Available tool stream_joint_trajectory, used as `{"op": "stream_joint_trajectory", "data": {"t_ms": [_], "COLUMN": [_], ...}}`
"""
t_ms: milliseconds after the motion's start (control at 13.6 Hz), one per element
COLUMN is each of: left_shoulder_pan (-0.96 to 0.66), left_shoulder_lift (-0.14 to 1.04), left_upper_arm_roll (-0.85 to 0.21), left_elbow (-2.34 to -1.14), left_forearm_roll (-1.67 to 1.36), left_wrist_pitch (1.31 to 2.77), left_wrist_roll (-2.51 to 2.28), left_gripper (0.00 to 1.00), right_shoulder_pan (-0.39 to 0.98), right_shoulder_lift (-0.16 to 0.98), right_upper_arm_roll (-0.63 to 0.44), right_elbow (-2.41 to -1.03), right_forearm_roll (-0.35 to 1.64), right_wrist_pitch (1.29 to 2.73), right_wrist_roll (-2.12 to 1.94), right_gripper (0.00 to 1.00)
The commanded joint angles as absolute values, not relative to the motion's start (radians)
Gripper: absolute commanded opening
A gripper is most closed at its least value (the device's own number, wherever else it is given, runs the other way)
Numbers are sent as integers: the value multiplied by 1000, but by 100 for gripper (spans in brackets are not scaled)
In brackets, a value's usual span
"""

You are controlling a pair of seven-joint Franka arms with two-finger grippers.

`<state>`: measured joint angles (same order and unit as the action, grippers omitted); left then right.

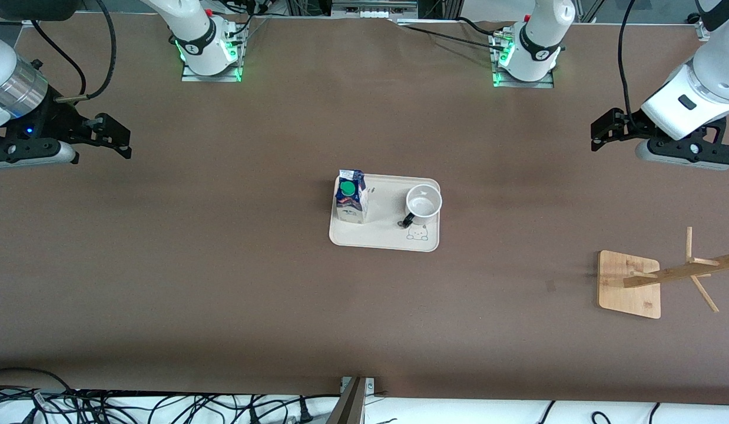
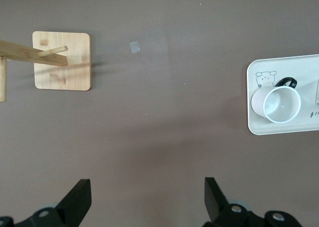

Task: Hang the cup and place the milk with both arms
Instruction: 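Move the right gripper toward the blue milk carton on the tray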

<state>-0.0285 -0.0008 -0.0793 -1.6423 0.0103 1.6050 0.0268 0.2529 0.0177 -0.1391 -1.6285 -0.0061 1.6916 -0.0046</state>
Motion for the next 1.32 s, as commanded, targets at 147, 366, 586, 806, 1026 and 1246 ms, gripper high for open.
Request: {"op": "stream_joint_trajectory", "data": {"t_ms": [147,366,586,806,1026,1246], "left_shoulder_pan": [-25,-25,-23,-25,-23,-25], "left_shoulder_lift": [18,18,18,18,18,18], "left_upper_arm_roll": [-81,-81,-81,-81,-81,-81], "left_elbow": [-1605,-1605,-1605,-1605,-1605,-1605], "left_forearm_roll": [14,12,12,12,12,12], "left_wrist_pitch": [1580,1582,1580,1580,1580,1580], "left_wrist_roll": [35,35,35,35,35,35], "left_gripper": [100,100,100,100,100,100], "right_shoulder_pan": [255,253,264,316,359,406], "right_shoulder_lift": [14,31,43,52,97,195], "right_upper_arm_roll": [-138,-138,-137,-135,-86,-54], "right_elbow": [-1634,-1620,-1605,-1611,-1612,-1577], "right_forearm_roll": [-6,-5,-5,-5,29,107], "right_wrist_pitch": [1684,1698,1703,1690,1612,1693], "right_wrist_roll": [8,5,-11,-14,8,226], "right_gripper": [100,100,100,100,100,100]}}
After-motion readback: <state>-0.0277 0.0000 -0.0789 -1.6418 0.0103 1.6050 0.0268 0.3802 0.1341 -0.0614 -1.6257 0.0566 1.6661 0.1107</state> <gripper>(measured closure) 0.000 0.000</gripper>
